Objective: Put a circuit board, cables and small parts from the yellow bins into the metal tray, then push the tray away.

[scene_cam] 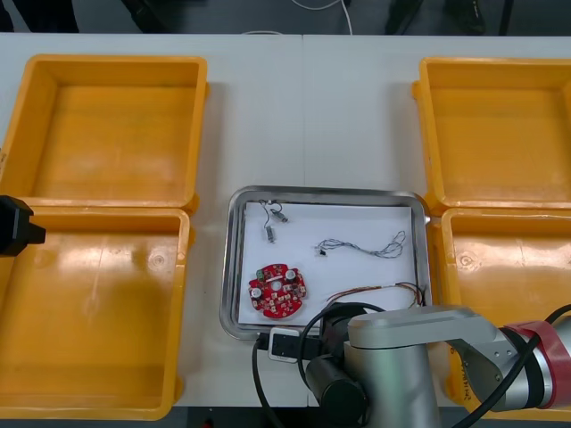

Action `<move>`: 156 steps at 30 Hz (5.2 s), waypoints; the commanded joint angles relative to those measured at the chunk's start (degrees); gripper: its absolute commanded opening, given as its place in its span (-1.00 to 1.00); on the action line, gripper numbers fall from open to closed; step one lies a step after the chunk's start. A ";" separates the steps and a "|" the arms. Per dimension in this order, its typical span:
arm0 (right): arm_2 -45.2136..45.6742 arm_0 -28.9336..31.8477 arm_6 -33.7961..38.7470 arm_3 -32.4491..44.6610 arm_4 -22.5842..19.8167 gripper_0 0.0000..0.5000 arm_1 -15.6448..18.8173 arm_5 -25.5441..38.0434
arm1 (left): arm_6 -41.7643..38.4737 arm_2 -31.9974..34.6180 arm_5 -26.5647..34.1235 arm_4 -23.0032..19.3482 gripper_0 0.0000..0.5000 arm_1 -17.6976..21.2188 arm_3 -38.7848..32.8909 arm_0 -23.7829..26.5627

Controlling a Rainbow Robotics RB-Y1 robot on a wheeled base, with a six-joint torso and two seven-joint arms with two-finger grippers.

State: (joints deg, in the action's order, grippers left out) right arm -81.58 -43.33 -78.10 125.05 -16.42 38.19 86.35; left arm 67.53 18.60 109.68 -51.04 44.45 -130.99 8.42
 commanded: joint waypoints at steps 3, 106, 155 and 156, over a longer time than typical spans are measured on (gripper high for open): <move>-0.33 0.61 -2.32 0.55 0.68 0.82 -1.10 -0.40 | 4.62 1.62 0.32 -0.46 1.00 1.87 -1.72 -1.12; -5.25 -13.71 -1.97 -9.82 7.89 -1.00 0.49 -7.69 | 4.62 1.62 0.32 -0.46 1.00 1.87 -1.72 -1.12; 1.16 -22.33 -2.32 -25.73 4.37 -1.00 -3.12 -17.18 | 4.62 1.62 0.32 -0.46 1.00 1.87 -1.72 -1.12; 1.16 -22.41 -2.32 -25.91 4.37 -1.00 -3.21 -17.36 | 4.62 1.62 0.32 -0.46 1.00 1.87 -1.72 -1.12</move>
State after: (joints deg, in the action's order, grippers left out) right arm -82.01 -63.01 -80.11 100.37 -11.72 36.45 70.09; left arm 67.53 18.60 109.68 -51.06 44.45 -131.01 8.41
